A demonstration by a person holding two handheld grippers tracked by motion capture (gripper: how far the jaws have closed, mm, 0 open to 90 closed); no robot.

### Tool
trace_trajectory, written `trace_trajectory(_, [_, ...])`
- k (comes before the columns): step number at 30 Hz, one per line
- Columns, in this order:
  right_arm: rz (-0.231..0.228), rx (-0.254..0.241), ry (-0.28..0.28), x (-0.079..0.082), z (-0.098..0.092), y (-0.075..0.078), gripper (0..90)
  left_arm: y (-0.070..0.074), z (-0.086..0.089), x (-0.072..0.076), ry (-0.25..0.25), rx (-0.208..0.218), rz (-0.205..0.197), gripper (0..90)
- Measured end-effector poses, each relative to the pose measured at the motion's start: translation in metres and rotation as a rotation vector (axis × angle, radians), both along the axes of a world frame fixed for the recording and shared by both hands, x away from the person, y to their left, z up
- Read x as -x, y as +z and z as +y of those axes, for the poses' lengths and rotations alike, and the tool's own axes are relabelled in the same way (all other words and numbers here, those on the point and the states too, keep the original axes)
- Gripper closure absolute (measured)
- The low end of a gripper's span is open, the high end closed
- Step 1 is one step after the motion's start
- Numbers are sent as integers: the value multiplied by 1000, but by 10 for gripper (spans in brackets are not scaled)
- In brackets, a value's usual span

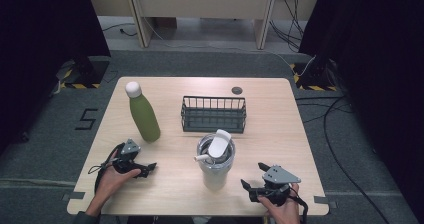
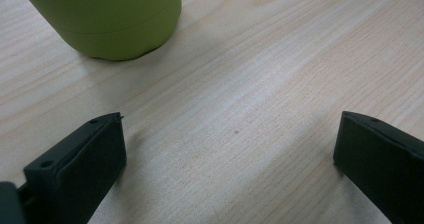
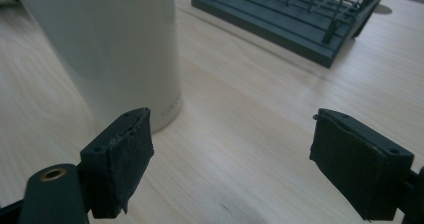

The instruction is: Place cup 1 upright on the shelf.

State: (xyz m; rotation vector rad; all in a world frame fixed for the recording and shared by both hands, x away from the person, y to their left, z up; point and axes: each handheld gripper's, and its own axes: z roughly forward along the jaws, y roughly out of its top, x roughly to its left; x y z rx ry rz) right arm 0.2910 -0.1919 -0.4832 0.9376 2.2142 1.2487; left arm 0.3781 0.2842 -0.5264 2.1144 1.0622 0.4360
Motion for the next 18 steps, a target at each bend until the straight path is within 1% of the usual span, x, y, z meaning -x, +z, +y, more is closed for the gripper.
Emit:
trace_trajectory(4, [-27, -12, 41, 6, 9, 7, 170, 0, 0, 0, 0, 0, 0, 0])
trace_trajectory(6, [-27, -19, 51, 7, 11, 8, 170, 0, 0, 0, 0, 0, 0, 0])
trace_trajectory(7, [-37, -22, 69, 8, 14, 8, 170, 0, 0, 0, 0, 0, 0, 0])
trace_trajectory(8, [-37, -22, 69, 8, 14, 8, 170, 0, 0, 0, 0, 0, 0, 0])
trace_trajectory(10, [-44, -28, 89, 9, 17, 8, 164, 0, 0, 0, 0, 0, 0, 0])
trace_trajectory(11, [-46, -39, 108, 10, 20, 8, 158, 0, 0, 0, 0, 0, 0, 0])
trace_trajectory(12, [-46, -39, 108, 10, 20, 8, 158, 0, 0, 0, 0, 0, 0, 0])
trace_trajectory(13, [-57, -53, 124, 10, 23, 8, 155, 0, 0, 0, 0, 0, 0, 0])
trace_trajectory(14, [-57, -53, 124, 10, 23, 8, 155, 0, 0, 0, 0, 0, 0, 0])
trace_trajectory(15, [-61, -69, 139, 10, 27, 8, 154, 0, 0, 0, 0, 0, 0, 0])
trace_trajectory(17, [-64, -71, 159, 10, 30, 6, 153, 0, 0, 0, 0, 0, -1, 0])
trace_trajectory(18, [-64, -71, 159, 10, 30, 6, 153, 0, 0, 0, 0, 0, -1, 0])
